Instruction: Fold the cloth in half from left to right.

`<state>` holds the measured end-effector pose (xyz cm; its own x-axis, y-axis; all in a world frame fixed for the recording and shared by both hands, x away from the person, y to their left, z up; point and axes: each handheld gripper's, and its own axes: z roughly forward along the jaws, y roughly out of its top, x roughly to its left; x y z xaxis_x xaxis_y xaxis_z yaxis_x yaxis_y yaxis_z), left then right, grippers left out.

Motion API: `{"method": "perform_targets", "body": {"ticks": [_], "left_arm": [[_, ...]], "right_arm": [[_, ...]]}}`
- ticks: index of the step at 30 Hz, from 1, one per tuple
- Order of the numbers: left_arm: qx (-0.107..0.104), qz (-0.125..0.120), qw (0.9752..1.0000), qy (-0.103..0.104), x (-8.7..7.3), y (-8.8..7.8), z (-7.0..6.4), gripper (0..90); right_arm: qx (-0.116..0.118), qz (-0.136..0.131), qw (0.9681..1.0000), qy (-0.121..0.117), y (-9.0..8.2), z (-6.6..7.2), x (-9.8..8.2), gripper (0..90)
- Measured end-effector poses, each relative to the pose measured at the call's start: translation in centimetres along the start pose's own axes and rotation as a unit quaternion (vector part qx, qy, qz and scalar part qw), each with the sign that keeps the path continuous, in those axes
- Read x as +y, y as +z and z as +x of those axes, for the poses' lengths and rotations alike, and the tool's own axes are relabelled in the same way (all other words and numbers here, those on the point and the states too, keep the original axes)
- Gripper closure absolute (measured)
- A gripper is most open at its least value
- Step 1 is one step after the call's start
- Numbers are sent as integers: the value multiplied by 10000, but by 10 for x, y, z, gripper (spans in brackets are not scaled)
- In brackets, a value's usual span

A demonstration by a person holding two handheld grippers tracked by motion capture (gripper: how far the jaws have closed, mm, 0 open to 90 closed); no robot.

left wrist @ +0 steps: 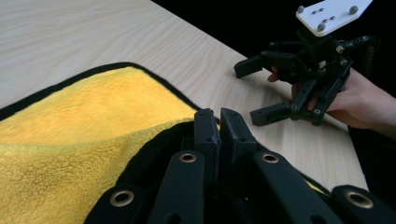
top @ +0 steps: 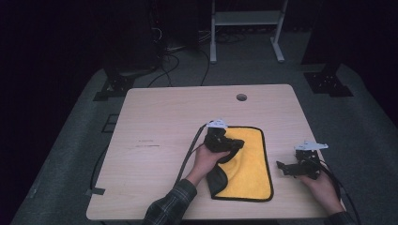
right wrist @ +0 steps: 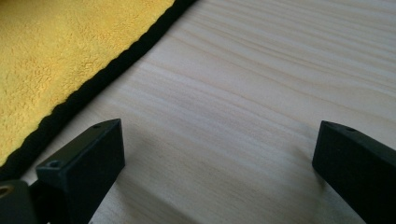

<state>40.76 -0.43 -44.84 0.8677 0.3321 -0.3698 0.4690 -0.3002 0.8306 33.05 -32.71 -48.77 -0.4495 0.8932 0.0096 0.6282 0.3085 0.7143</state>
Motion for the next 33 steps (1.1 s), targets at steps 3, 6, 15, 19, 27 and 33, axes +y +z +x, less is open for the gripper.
{"method": "perform_targets", "body": {"ticks": [3,6,15,19,27,33], "left_arm": [[-87,51,9999,20,2,11,-3,855],[-123,110,9999,32,4,20,-5,854],[-210,337,9992,31,8,52,-7,855],[-200,507,9985,51,8,66,-8,854],[-56,817,9966,56,4,82,-7,844],[-102,606,9980,119,10,68,-11,714]], "right_arm": [[2,1,10000,2,0,0,0,15],[1,5,10000,12,0,0,0,15],[2,3,10000,8,0,0,0,15],[3,4,10000,11,0,0,0,15],[8,-1,10000,-4,0,0,0,15],[10,-3,10000,0,0,0,0,15]]}}
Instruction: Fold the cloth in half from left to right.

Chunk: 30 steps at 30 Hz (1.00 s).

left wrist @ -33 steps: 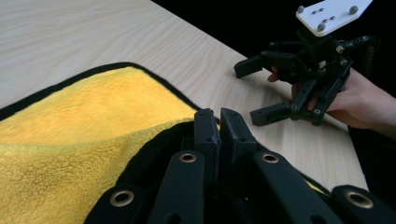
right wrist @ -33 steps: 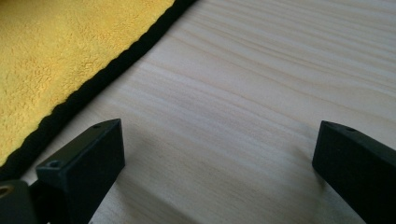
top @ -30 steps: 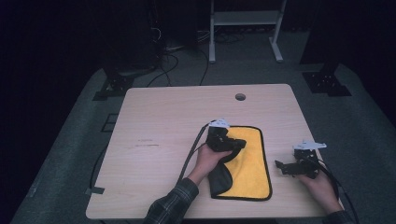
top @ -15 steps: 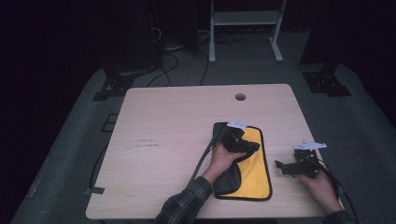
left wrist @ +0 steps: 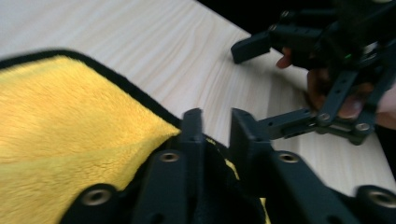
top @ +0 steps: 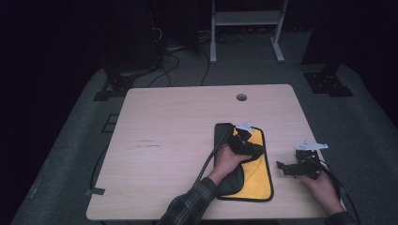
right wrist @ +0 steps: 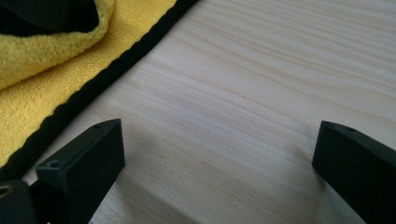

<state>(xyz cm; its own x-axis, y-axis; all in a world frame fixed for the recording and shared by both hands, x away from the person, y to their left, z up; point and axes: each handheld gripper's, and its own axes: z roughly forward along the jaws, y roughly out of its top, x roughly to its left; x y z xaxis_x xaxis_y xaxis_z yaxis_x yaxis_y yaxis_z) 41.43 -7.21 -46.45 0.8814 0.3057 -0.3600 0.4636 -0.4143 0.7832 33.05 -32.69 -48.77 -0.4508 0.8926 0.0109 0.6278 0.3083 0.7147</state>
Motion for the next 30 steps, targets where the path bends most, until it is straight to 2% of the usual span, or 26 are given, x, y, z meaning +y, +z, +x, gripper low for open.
{"method": "perform_targets", "body": {"ticks": [1,2,6,9,11,17,19,22,25,26,30], "left_arm": [[78,-38,9999,87,2,-11,-2,668],[78,-38,9999,87,2,-11,-2,651],[327,-131,9992,197,0,-42,-2,603],[664,-97,9973,285,-8,-64,-1,560],[834,-108,9962,226,-14,-75,1,529],[1469,30,9890,187,-40,-104,9,482],[1617,108,9867,158,-49,-109,13,469],[1703,287,9848,156,-59,-114,16,451],[1851,420,9817,172,-66,-111,17,419],[1837,432,9819,172,-67,-110,18,415],[1898,656,9791,330,-69,-100,17,425]], "right_arm": [[1,1,10000,0,0,0,0,15],[1,1,10000,0,0,0,0,15],[5,8,10000,-17,0,0,0,15],[3,1,10000,7,0,0,0,15],[3,4,10000,-7,0,0,0,15],[7,2,10000,-8,0,0,0,15],[7,1,10000,-7,0,0,0,15],[7,1,10000,-8,0,0,0,15],[12,4,10000,-15,0,0,0,15],[12,4,10000,-13,0,0,0,15],[13,3,10000,-12,0,0,0,15]]}}
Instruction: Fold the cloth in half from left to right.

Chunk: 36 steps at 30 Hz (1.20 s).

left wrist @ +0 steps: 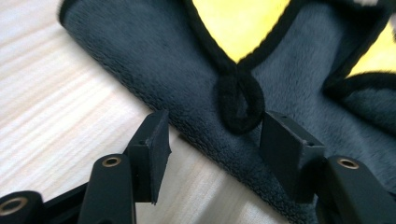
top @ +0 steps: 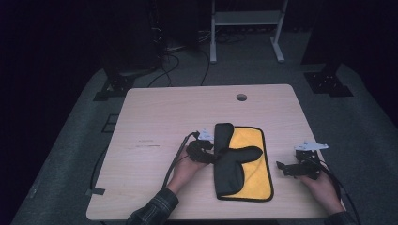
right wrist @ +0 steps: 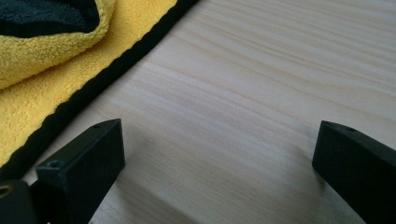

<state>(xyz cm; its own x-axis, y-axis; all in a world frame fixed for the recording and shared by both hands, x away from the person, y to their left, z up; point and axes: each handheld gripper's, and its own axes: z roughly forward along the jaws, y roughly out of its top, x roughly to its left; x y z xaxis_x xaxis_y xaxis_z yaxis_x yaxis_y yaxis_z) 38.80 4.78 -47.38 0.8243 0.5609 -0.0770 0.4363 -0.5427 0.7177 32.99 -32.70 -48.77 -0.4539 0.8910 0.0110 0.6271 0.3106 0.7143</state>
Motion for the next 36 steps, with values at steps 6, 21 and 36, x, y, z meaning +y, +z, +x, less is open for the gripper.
{"method": "perform_targets", "body": {"ticks": [6,21,36], "left_arm": [[42,64,9999,140,0,-2,-7,588],[-35,214,9998,50,-15,-23,-8,790],[-28,127,9999,-12,-44,-52,2,704]], "right_arm": [[0,0,10000,-1,0,0,0,15],[2,2,10000,-7,0,0,0,15],[27,1,10000,-29,0,0,0,15]]}}
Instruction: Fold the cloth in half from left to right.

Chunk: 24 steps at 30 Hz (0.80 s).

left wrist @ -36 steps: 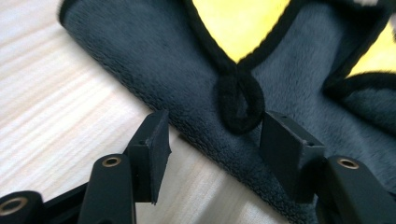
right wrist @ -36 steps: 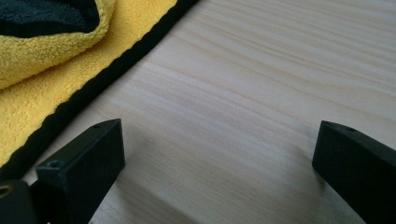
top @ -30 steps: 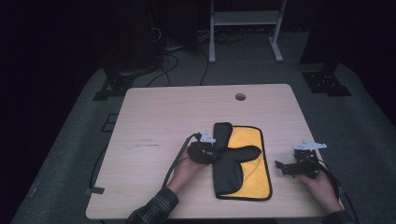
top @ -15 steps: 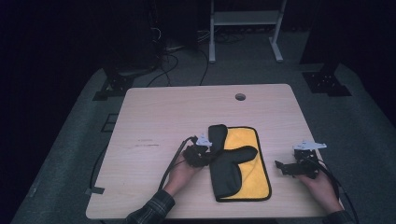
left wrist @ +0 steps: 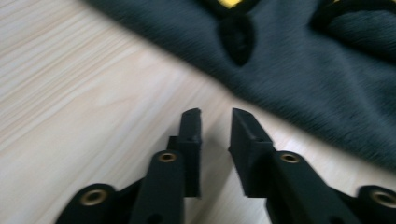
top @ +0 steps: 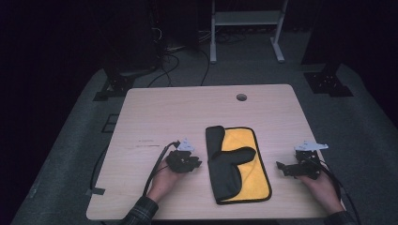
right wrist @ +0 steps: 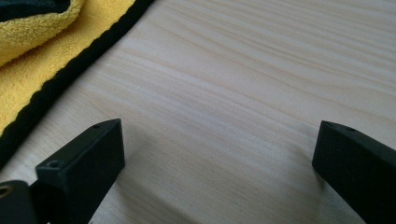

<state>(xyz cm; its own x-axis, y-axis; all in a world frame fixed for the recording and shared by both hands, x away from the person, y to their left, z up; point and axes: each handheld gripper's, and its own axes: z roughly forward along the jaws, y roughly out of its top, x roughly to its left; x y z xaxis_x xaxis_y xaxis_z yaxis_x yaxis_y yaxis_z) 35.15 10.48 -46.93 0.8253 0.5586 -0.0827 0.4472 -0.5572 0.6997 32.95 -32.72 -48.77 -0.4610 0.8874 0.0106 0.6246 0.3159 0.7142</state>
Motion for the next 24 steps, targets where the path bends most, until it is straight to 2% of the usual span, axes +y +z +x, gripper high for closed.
{"method": "perform_targets", "body": {"ticks": [3,6,7,12,13,16,17,19,22,24], "left_arm": [[-98,-64,9999,25,5,6,-7,616],[-215,-112,9996,-152,7,13,-11,572],[-221,-140,9995,-152,7,14,-11,572],[-297,-276,9983,-416,9,19,-12,561],[-338,-292,9978,-489,9,20,-13,575],[-307,-290,9981,-439,10,23,-16,692],[-298,-277,9984,-401,11,23,-16,761],[-352,-271,9982,-394,11,25,-16,826],[-341,-225,9987,-309,12,23,-15,859],[-370,-208,9985,-352,12,22,-14,861]], "right_arm": [[0,0,10000,-1,0,0,0,15],[0,1,10000,1,0,0,0,15],[0,1,10000,1,0,0,0,15],[0,1,10000,2,0,0,0,15],[0,1,10000,1,0,0,0,15],[0,0,10000,1,0,0,0,15],[0,0,10000,-1,0,0,0,15],[0,1,10000,3,0,0,0,15],[0,0,10000,2,0,0,0,15],[1,0,10000,2,0,0,0,15]]}}
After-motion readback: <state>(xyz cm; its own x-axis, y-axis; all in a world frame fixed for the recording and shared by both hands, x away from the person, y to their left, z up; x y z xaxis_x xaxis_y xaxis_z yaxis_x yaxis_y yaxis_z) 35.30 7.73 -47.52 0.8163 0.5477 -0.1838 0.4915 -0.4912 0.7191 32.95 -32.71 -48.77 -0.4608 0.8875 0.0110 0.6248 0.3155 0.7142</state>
